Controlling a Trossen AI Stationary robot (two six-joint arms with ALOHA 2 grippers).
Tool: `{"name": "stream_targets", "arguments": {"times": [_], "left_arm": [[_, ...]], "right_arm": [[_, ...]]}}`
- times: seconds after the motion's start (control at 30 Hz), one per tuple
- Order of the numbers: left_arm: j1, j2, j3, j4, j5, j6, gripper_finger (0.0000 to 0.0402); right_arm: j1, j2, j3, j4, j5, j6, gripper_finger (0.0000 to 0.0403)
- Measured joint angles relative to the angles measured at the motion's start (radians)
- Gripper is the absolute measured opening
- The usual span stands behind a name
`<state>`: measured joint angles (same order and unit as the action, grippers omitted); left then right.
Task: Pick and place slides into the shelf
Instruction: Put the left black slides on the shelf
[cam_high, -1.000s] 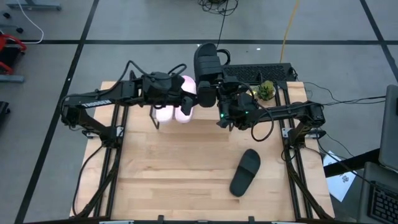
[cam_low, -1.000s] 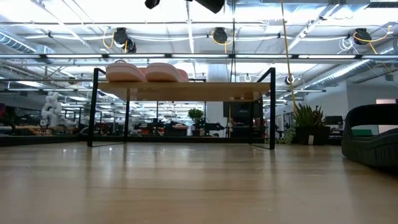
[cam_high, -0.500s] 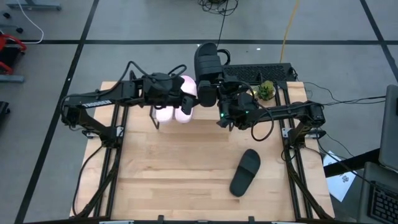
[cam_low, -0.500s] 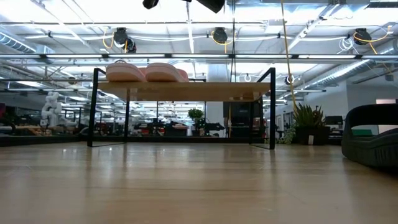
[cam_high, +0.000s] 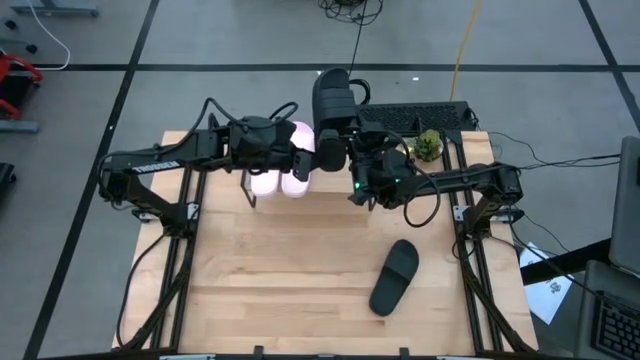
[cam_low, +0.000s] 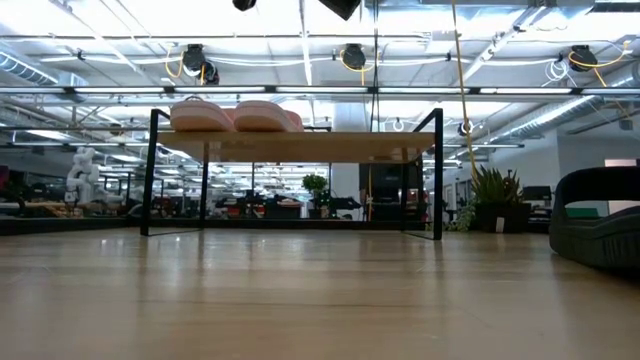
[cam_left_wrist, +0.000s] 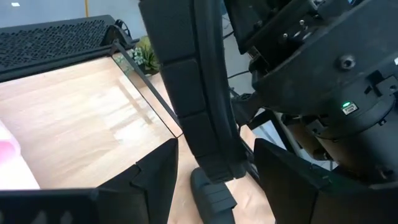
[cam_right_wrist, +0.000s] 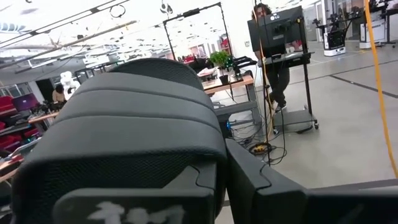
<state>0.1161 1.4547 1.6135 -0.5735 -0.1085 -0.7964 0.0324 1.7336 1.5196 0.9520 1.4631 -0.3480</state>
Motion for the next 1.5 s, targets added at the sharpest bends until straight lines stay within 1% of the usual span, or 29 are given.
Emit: {"name": "stream_targets", "arguments": {"times": [0.13,0.43,0.53,0.63,0.77,0.8,1.03,1.3,1.5], "left_arm": [[-0.007,0.021,-0.001,0.0,0.0,-0.019,0.0212],[-0.01,0.037,-0.001,0.037,-0.007,-0.013,0.0211],[-0.01,0.038,-0.001,0.036,-0.023,0.012,0.0201],[-0.01,0.039,-0.001,0.036,-0.022,0.048,0.0157],[-0.008,0.038,-0.001,0.037,-0.023,0.105,0.0056],[-0.008,0.038,-0.001,0.04,-0.023,0.118,0.0041],[-0.009,0.038,-0.001,0.045,-0.014,0.143,0.0041],[-0.012,0.038,-0.001,0.042,-0.011,0.177,0.0041],[-0.015,0.038,-0.001,0.015,-0.024,0.185,0.0041]], "right_arm": [[0.0,0.0,0.0,-0.008,-0.001,0.046,0.0008],[0.0,0.0,0.0,-0.016,0.006,0.046,0.0008],[0.0,0.0,0.0,-0.015,0.005,0.048,0.0008],[0.0,0.0,0.0,-0.016,0.003,0.048,0.0008],[0.0,-0.002,0.0,-0.011,0.003,0.048,0.0008],[0.001,-0.002,0.0,-0.011,0.003,0.049,0.0008],[0.007,-0.002,0.0,-0.014,0.002,0.046,0.0009],[0.027,-0.002,0.0,-0.011,0.009,0.001,0.0009],[0.05,-0.002,0.0,-0.007,0.079,-0.076,0.001]]}}
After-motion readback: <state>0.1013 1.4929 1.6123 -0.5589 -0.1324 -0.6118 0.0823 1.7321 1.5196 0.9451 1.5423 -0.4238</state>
